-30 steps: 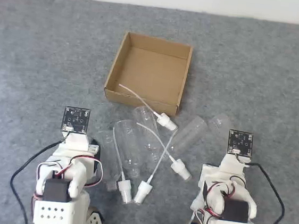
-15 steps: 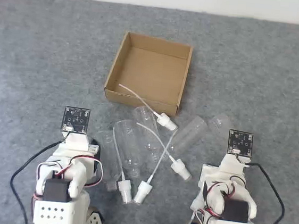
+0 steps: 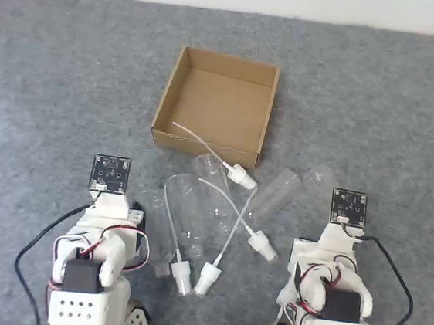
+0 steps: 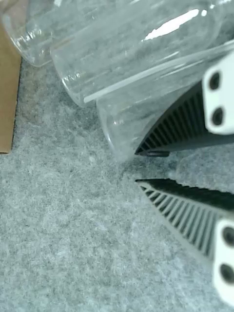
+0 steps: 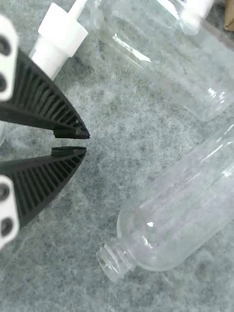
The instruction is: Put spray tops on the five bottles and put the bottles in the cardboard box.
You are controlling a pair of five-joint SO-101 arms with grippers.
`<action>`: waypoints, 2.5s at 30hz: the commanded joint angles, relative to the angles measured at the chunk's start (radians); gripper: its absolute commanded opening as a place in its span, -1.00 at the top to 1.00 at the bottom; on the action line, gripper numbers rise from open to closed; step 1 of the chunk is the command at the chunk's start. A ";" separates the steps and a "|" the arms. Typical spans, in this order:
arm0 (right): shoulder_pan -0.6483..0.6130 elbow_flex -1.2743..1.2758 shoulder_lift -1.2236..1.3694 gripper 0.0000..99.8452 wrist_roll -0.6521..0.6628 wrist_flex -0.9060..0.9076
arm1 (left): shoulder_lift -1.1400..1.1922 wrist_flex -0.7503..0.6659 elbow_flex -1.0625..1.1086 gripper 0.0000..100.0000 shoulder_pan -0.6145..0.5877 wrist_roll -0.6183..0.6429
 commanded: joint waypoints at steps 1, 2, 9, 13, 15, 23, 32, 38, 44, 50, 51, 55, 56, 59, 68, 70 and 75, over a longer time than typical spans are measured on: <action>0.012 0.017 -0.019 0.99 -0.006 0.012 | -0.017 0.003 -0.019 0.85 0.005 -0.008; 0.012 0.017 -0.019 0.99 -0.006 0.012 | -0.017 0.003 -0.019 0.85 0.005 -0.008; 0.012 0.017 -0.019 0.99 -0.006 0.012 | -0.017 0.003 -0.019 0.85 0.005 -0.008; 0.012 0.017 -0.019 0.99 -0.006 0.012 | -0.017 0.003 -0.019 0.85 0.005 -0.008; 0.012 0.017 -0.019 0.99 -0.006 0.012 | -0.017 0.003 -0.019 0.85 0.005 -0.008; 0.007 0.017 -0.019 0.99 -0.006 0.012 | -0.017 0.003 -0.019 0.85 0.005 -0.008; 0.007 0.017 -0.019 0.99 -0.011 0.012 | -0.017 0.003 -0.019 0.85 0.005 -0.008; 0.008 0.017 -0.019 0.99 -0.009 0.012 | -0.017 0.003 -0.019 0.85 0.005 -0.008; 0.008 0.017 -0.019 0.98 -0.006 0.012 | -0.017 0.003 -0.019 0.85 0.005 -0.008; 0.051 -0.057 -0.019 0.98 -0.003 0.024 | -0.017 0.003 -0.019 0.85 0.005 -0.008; 0.073 -0.069 -0.019 0.98 -0.003 0.021 | -0.017 0.003 -0.019 0.85 0.005 -0.008; 0.154 -0.118 -0.019 0.98 -0.003 0.018 | -0.017 0.003 -0.019 0.85 0.005 -0.008; 0.173 -0.130 -0.019 0.98 -0.003 0.012 | -0.017 0.003 -0.019 0.85 0.005 -0.008; 0.183 -0.195 -0.019 0.98 0.041 0.015 | -0.017 0.003 -0.019 0.85 0.005 -0.008; 0.185 -0.390 -0.019 0.98 0.333 0.010 | -0.017 0.003 -0.019 0.85 0.005 -0.008; 0.182 -0.428 -0.019 0.98 0.397 0.010 | -0.017 0.003 -0.019 0.85 0.005 -0.008; 0.182 -0.506 -0.018 0.91 0.471 0.012 | -0.017 0.003 -0.019 0.85 0.005 -0.008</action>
